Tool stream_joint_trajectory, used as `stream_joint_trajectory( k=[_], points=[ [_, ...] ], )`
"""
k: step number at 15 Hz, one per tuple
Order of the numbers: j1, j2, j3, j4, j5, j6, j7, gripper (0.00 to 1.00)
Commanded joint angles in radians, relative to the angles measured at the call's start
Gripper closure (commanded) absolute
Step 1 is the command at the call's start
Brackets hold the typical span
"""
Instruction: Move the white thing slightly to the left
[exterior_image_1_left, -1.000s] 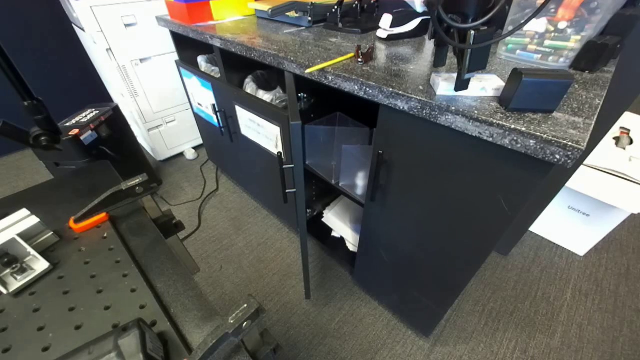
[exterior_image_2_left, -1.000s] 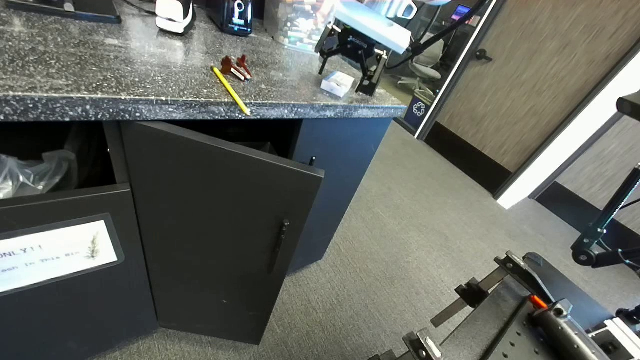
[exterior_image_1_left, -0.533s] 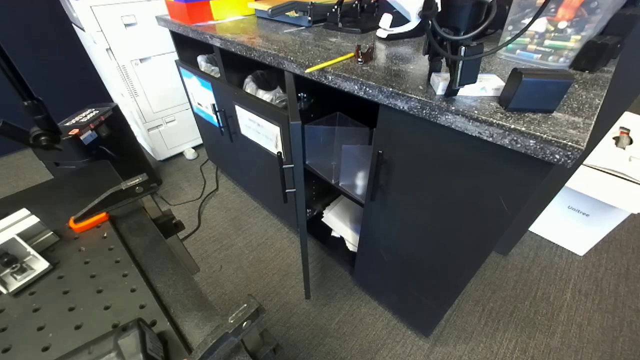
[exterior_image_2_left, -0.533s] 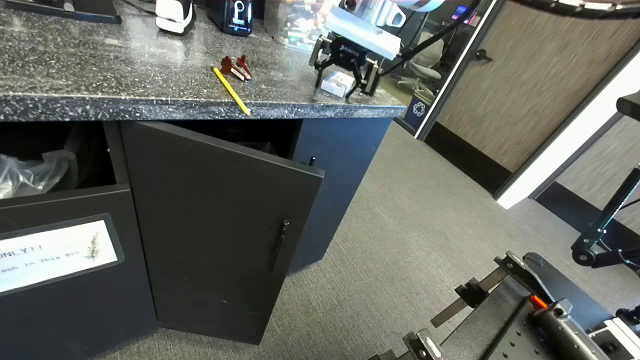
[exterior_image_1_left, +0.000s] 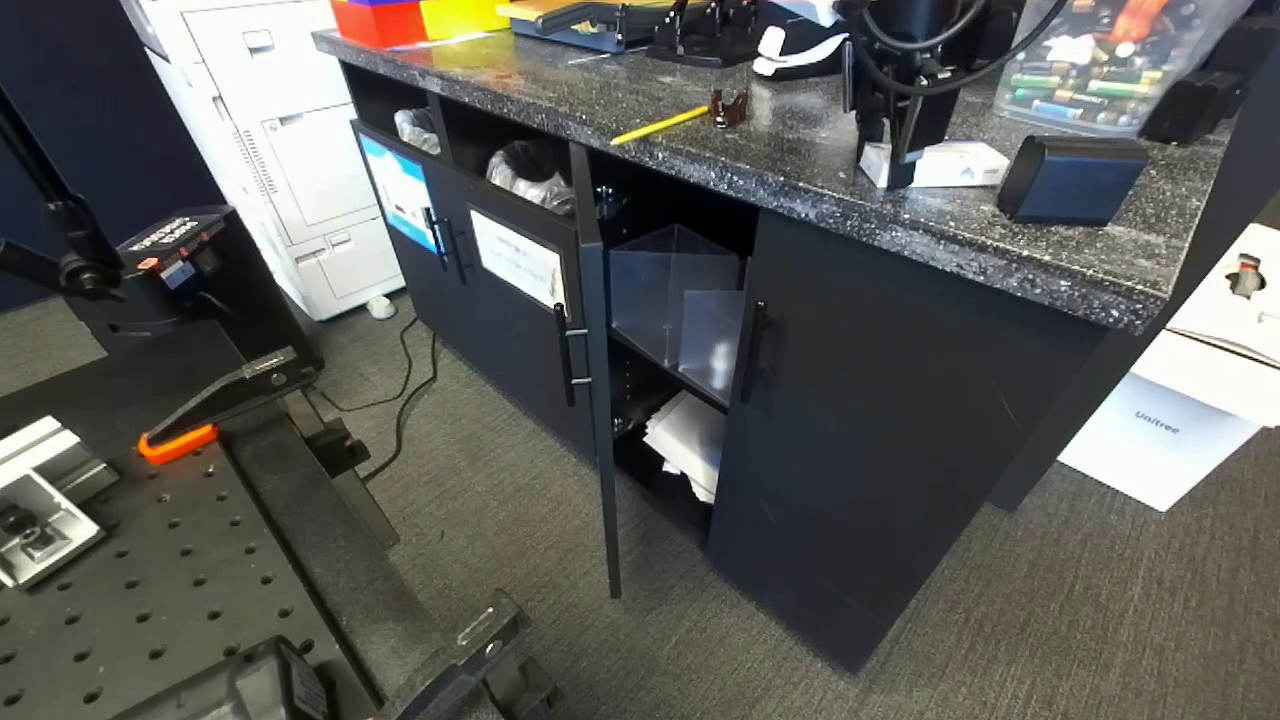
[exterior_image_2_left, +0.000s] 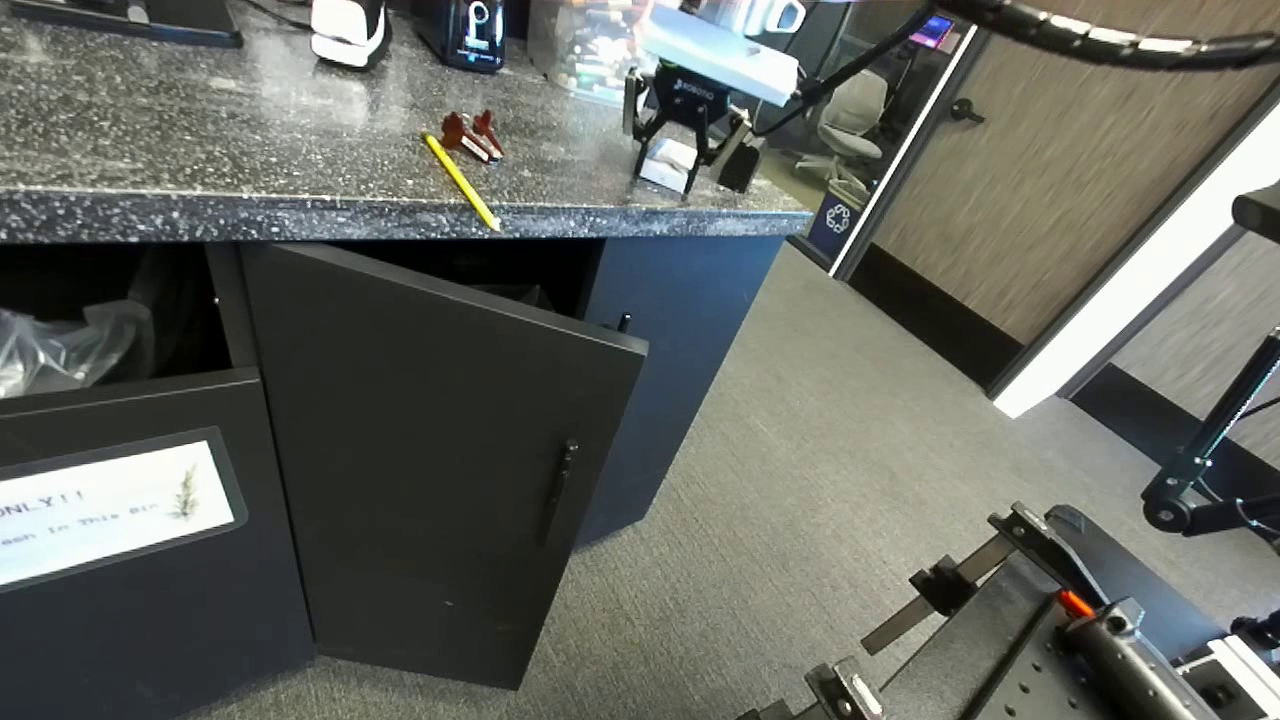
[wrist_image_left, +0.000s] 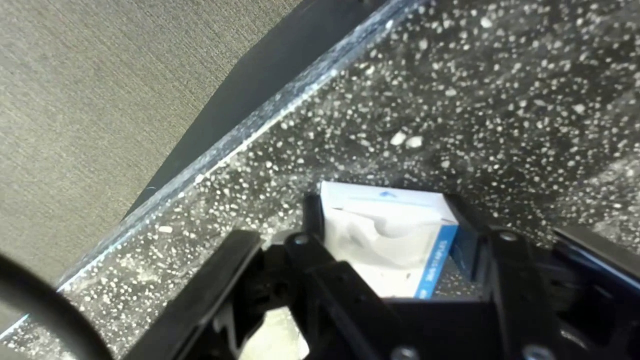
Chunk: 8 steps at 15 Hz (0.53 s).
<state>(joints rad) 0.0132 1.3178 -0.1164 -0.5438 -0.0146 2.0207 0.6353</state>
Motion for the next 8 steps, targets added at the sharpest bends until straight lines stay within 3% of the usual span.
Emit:
stream_joint_trajectory(
  k=[1,8],
  points=[
    [0.047,0.007,-0.024,0.062,-0.048,-0.054,-0.028,0.64],
    [0.140,-0.035,0.004,0.071,-0.080,-0.056,-0.117,0.64]
  ],
)
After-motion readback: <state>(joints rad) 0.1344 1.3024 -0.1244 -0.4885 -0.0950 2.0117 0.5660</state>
